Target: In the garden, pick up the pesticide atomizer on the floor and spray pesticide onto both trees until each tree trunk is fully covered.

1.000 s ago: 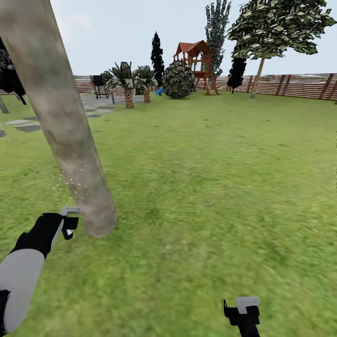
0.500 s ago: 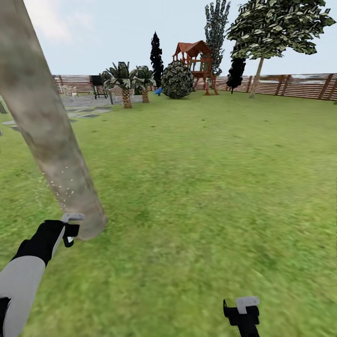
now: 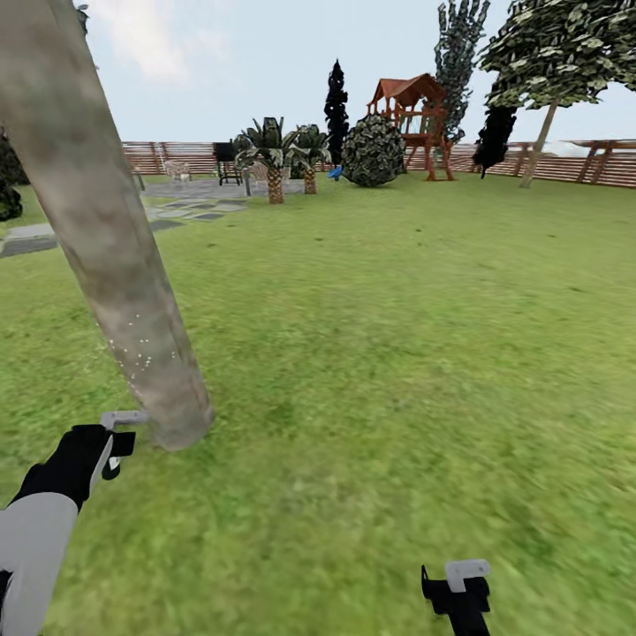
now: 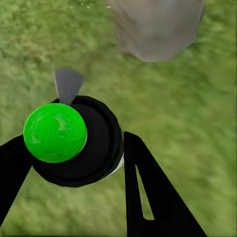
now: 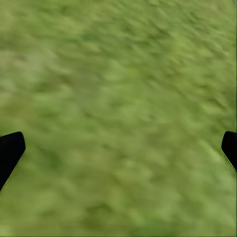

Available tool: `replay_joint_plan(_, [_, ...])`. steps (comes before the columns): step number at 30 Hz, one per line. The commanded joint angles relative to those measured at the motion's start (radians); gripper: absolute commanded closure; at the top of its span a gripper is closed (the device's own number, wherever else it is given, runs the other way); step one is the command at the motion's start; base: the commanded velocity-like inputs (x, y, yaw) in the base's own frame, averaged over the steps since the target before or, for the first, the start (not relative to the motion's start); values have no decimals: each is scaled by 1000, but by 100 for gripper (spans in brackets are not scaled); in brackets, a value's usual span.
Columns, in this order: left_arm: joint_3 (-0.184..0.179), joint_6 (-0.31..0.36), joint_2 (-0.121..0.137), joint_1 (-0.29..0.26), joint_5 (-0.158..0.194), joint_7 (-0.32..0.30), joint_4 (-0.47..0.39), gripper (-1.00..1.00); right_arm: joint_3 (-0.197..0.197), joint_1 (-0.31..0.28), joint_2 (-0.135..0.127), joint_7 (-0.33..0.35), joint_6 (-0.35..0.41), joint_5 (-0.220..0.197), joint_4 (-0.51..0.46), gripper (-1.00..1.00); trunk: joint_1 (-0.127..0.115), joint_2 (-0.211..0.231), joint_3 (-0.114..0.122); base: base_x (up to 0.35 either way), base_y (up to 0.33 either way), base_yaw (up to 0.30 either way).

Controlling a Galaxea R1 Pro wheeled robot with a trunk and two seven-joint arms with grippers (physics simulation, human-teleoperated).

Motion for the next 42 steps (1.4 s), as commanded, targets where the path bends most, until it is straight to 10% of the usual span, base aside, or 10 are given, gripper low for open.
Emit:
replay_joint_plan(1, [3,4,-3,-1,-8,-3,-1,100,2,0,0,-9,0,10,1,-100,0,0,-1,235,-198,252])
replay_joint_plan(42, [91,-164,-18,64,-10,55,107,100,2,0,0,-9,0,10,1,-100,0,0,-1,149,-219,109])
